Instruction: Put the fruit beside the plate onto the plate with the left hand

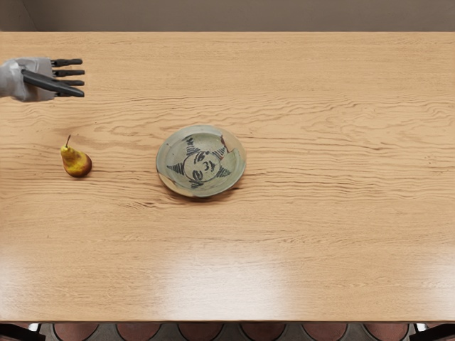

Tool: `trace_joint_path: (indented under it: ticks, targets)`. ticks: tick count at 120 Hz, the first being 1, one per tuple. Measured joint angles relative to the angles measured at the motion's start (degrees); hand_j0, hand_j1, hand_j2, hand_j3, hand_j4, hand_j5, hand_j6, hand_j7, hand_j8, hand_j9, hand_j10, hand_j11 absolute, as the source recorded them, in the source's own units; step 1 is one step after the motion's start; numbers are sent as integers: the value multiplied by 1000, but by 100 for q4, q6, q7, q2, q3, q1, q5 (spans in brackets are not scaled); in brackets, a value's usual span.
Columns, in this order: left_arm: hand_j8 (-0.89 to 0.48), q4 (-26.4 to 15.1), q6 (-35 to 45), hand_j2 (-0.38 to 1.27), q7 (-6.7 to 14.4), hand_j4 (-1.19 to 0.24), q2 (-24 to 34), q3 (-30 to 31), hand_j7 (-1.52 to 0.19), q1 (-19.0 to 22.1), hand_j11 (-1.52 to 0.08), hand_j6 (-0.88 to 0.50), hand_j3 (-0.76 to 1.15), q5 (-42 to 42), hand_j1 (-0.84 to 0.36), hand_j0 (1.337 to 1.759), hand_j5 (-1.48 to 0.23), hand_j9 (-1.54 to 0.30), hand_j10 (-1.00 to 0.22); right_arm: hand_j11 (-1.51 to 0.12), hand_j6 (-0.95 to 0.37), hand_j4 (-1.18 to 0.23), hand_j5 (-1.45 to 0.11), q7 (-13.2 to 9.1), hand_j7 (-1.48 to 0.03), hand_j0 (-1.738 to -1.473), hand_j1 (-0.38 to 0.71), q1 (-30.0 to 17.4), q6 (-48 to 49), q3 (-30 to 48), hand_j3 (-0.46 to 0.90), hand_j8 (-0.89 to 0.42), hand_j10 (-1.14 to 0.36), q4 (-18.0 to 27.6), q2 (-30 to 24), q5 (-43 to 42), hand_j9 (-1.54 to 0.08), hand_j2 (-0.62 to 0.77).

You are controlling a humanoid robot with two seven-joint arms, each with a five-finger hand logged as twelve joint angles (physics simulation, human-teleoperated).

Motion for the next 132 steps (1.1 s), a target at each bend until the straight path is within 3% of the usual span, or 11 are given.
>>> trace_joint_path:
  ticks: [51,70,78,88,98,107,123,132]
  targets:
    - [-2,3,0,0,-6,-3,-284,0,-4,-277,-4,-3,0,552,345,1658,-4,-4,-2,-25,-19,-19,-25,3,-25,-1658,-326,-2,-13,7,0,-19,-19,-35,0,10,-25,-4]
    - [-23,-36,0,4,-273,-24,-191,22,-31,-241,-31,-23,0,701,321,1658,-31,-31,-23,-25,-19,-19,-25,2,-25,-1658,-326,-2,-13,6,0,-19,-19,-36,0,10,-25,-4]
    - [-29,-146,0,6,-613,-30,-130,283,-39,-268,-39,-29,0,715,313,1658,-39,-39,-29,-25,-19,-19,-25,3,-25,-1658,-326,-2,-13,6,0,-19,-19,-37,0,10,-25,-4]
    - [-34,-615,0,6,-1090,-35,289,666,-44,-196,-44,-34,0,719,308,1658,-44,-44,-34,-25,-19,-19,-25,3,-25,-1658,-326,-2,-13,6,0,-19,-19,-37,0,11,-25,-4]
    - [-34,-1469,1,8,-1472,-34,1009,818,-47,-167,-47,-34,0,721,305,1658,-47,-47,-34,-25,-19,-19,-25,3,-25,-1658,-326,-2,-13,6,0,-19,-19,-37,0,10,-25,-4]
    - [-35,-2095,1,8,-1777,-36,1156,877,-49,-30,-49,-35,0,720,304,1658,-49,-49,-36,-25,-19,-19,-25,2,-25,-1658,-326,-2,-13,6,0,-19,-19,-37,0,10,-25,-4]
    - [-38,-3232,1,9,-2180,-39,1733,920,-51,230,-51,-38,0,733,302,1658,-51,-51,-38,-25,-19,-19,-25,3,-25,-1658,-326,-2,-13,6,0,-19,-19,-37,0,10,-25,-4]
    - [-39,-3632,1,9,-2349,-40,1764,941,-52,358,-52,-39,0,743,302,1658,-52,-52,-39,-25,-19,-19,-25,3,-25,-1658,-326,-2,-13,6,0,-19,-19,-37,0,10,-25,-4]
